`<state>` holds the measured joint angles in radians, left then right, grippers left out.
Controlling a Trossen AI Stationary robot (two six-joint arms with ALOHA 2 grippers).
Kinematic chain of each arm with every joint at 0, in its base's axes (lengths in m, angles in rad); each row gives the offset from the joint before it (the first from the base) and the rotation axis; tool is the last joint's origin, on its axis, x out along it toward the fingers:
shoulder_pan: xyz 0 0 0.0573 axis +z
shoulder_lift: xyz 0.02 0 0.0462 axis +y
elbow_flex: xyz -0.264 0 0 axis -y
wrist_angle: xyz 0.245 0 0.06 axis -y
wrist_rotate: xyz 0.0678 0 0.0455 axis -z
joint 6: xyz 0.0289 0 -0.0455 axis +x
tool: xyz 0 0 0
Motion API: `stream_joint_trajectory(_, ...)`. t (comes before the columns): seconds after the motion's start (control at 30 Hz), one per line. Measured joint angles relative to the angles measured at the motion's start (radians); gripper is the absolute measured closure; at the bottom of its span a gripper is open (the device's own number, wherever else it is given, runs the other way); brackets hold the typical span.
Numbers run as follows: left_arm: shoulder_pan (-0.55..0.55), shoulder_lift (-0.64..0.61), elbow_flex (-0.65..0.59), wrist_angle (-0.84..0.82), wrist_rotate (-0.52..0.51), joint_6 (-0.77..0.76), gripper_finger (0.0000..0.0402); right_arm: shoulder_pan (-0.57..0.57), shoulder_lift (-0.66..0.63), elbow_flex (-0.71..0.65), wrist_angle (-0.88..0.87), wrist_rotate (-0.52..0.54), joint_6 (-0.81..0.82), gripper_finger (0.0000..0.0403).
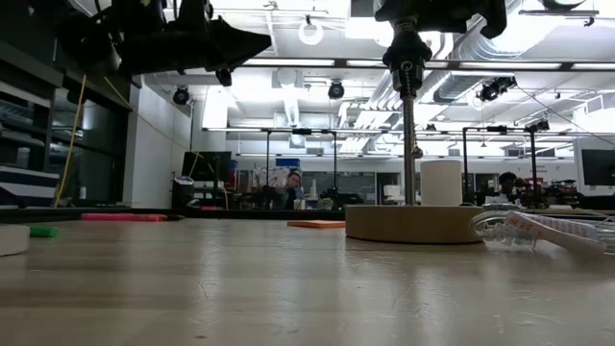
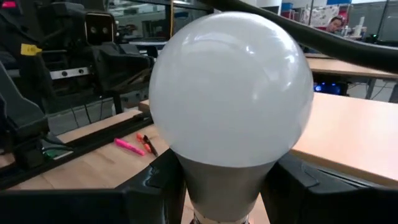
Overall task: Screw lightbulb
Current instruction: Insert the white lightbulb into the lamp
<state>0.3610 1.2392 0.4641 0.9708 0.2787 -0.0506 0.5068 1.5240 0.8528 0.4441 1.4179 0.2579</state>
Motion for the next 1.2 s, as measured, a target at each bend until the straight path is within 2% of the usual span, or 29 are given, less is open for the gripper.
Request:
stream_joint_trajectory(0.33, 0.001, 0.0, 0.0, -0.001, -0.001, 0.011, 0.0402, 0.036, 0.008, 0.0, -0.021, 0.06, 0.021, 0.0249)
stream_joint_trajectory(0.73, 0.0, 0.0, 0.0, 0.002, -0.004, 0.0, 0.0401, 0.013, 0.006, 0.004, -0.274, 0.04, 0.312, 0.025)
stream_joint_trajectory(1.03, -0.015, 0.0, 0.028, 0.01, -0.011, -0.072, 0.0401, 0.011, 0.007, 0.002, -0.236, 0.039, 0.262, 0.0231)
stream_joint_trajectory(1.2, -0.052, 0.0, 0.096, -0.031, -0.01, -0.022, 0.0401, -0.004, 0.011, -0.003, -0.218, 0.022, 0.26, 0.0229)
